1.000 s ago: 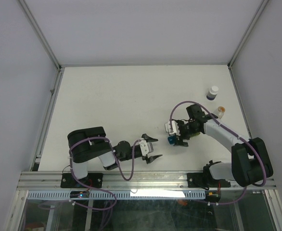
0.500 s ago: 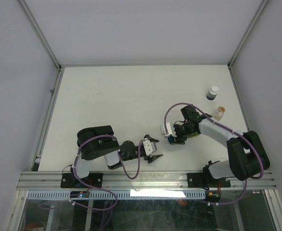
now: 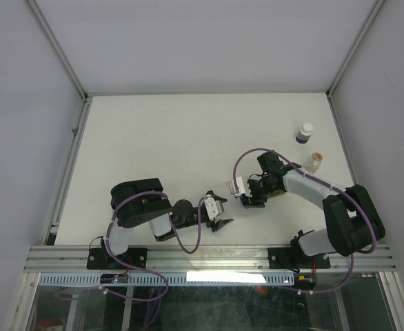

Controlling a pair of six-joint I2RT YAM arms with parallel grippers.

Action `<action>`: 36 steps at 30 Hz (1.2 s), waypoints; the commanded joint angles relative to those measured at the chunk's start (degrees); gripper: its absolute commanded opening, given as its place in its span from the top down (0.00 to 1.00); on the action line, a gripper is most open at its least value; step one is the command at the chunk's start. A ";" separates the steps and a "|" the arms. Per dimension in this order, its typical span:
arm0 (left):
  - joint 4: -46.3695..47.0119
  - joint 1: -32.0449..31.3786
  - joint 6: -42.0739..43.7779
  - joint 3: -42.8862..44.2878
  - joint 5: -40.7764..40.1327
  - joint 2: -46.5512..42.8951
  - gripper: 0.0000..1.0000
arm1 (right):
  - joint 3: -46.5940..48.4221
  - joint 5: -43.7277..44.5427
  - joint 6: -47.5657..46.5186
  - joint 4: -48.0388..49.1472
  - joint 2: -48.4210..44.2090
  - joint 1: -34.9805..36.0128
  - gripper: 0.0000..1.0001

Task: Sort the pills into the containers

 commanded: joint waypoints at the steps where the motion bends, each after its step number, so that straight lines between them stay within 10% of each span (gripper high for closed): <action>1: 10.78 0.62 -1.32 0.98 1.92 0.28 0.28 | 1.59 -0.46 1.29 0.85 -0.26 0.61 0.50; 10: 16.04 5.43 -12.82 -1.25 5.72 -1.33 0.23 | 8.67 -2.49 19.87 1.96 -2.36 0.75 0.74; 23: 16.04 10.16 -43.34 2.62 -0.06 -4.26 0.13 | 13.68 14.31 74.35 21.62 -2.70 2.10 0.89; 36: 14.19 7.87 -61.32 8.60 -15.07 -0.40 0.23 | 8.86 23.48 85.16 30.31 -3.50 4.52 0.90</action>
